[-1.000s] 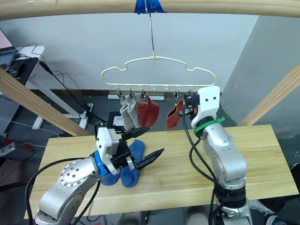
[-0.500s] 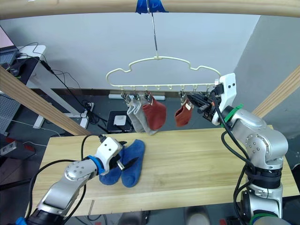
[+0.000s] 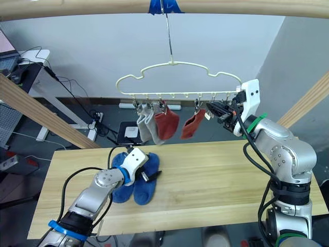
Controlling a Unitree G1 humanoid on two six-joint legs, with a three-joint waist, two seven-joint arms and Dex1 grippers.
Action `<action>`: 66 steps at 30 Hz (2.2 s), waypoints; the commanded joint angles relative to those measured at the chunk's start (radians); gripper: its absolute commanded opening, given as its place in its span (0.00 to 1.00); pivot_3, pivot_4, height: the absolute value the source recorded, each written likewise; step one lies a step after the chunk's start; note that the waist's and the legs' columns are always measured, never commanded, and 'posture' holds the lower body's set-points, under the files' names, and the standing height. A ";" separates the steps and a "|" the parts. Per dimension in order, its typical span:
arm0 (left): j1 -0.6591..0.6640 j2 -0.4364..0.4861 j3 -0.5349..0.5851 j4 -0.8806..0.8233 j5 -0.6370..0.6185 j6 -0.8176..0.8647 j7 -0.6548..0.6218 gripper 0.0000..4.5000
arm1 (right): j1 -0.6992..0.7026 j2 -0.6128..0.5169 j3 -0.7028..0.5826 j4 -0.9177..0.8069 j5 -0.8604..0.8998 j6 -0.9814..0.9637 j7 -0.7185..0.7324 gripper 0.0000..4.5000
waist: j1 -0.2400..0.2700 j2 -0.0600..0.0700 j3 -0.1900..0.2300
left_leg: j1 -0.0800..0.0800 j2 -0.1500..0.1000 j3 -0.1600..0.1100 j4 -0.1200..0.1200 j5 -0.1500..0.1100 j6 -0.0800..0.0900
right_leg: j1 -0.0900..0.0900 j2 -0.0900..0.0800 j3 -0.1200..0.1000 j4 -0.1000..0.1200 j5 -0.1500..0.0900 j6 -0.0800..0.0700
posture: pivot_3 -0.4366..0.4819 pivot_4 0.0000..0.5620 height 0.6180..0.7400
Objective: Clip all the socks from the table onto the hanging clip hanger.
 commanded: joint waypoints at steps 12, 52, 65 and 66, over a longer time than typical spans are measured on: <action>0.048 -0.017 -0.009 -0.097 0.009 -0.025 -0.030 0.30 | 0.042 0.006 0.000 -0.078 0.020 -0.025 -0.046 0.01 | -0.001 0.000 0.000 | 0.000 0.000 0.000 0.000 0.000 0.000 | 0.000 0.000 0.000 0.000 0.000 0.000 | 0.28 0.50 1.00; -0.256 -0.212 -0.060 0.007 0.175 -0.862 0.074 0.00 | -0.195 0.196 -0.354 0.104 0.707 0.475 -0.695 0.01 | -0.030 0.000 0.000 | -0.008 -0.001 0.000 0.013 0.001 0.002 | -0.001 0.000 -0.001 0.001 0.005 0.002 | 0.24 0.53 1.00; -0.237 -0.225 -0.067 -0.015 0.148 -0.826 0.070 0.00 | -0.136 0.078 -0.231 0.132 0.935 0.305 -0.845 0.01 | -0.033 0.000 0.000 | -0.008 -0.001 0.000 0.013 0.001 0.002 | -0.001 0.000 -0.001 0.001 0.005 0.002 | 0.24 0.53 1.00; -0.235 -0.225 -0.064 -0.018 0.144 -0.819 0.070 0.00 | -0.135 0.066 -0.221 0.136 0.948 0.289 -0.849 0.01 | -0.032 0.000 0.000 | -0.008 -0.001 0.000 0.013 0.001 0.002 | -0.001 0.000 -0.001 0.001 0.005 0.002 | 0.24 0.53 1.00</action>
